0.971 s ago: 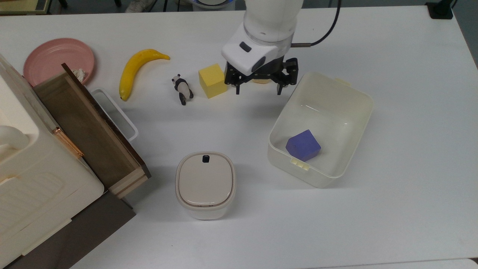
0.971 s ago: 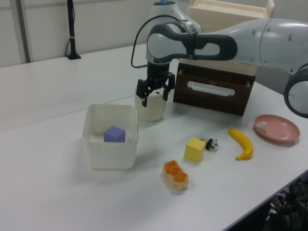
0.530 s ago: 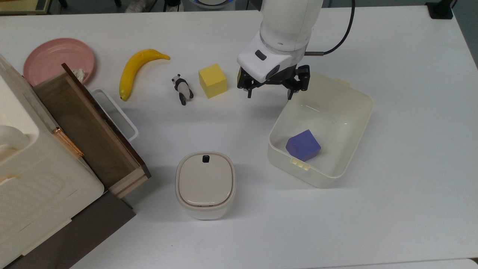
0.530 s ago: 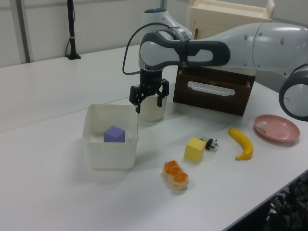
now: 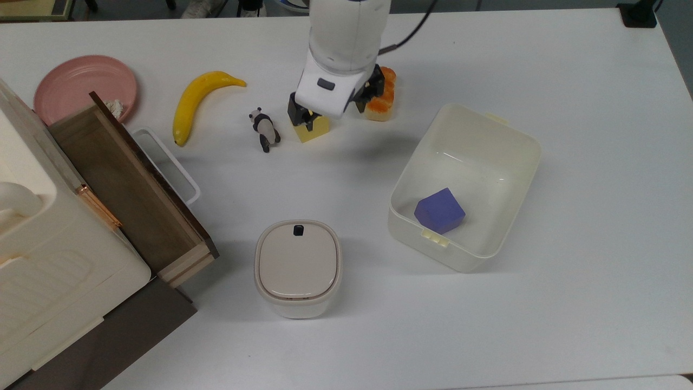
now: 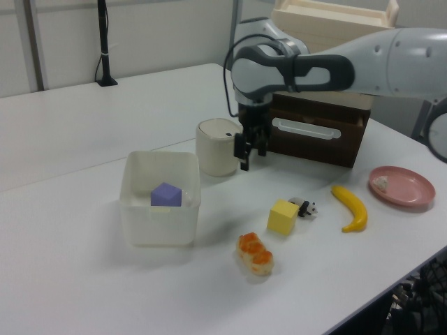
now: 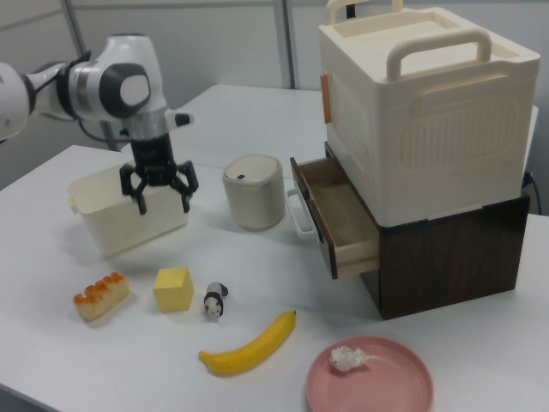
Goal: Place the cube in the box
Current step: 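Lower the gripper onto the yellow cube and close on it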
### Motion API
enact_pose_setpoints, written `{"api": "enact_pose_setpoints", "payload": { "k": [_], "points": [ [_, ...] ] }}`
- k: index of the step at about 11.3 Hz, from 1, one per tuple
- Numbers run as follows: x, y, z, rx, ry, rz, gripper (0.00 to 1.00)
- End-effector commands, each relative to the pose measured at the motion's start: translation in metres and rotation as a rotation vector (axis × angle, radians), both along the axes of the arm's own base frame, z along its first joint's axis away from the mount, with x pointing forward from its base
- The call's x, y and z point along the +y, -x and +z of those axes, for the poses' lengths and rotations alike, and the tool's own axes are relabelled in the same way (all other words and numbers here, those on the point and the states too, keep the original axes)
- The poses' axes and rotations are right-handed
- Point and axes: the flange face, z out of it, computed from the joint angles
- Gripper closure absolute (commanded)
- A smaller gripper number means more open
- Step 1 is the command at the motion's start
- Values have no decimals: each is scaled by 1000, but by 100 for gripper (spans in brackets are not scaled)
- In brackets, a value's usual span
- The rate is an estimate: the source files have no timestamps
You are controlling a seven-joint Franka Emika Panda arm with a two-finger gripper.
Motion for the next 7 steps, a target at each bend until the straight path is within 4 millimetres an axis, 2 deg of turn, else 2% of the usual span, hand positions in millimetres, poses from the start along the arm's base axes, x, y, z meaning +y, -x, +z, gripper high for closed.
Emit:
{"api": "enact_pose_setpoints", "payload": {
  "k": [1, 4, 7],
  "points": [
    [-10, 55, -43, 35, 41, 96, 0],
    [-16, 81, -95, 34, 83, 144, 0],
    [-21, 97, -135, 41, 130, 201, 0]
  ]
}}
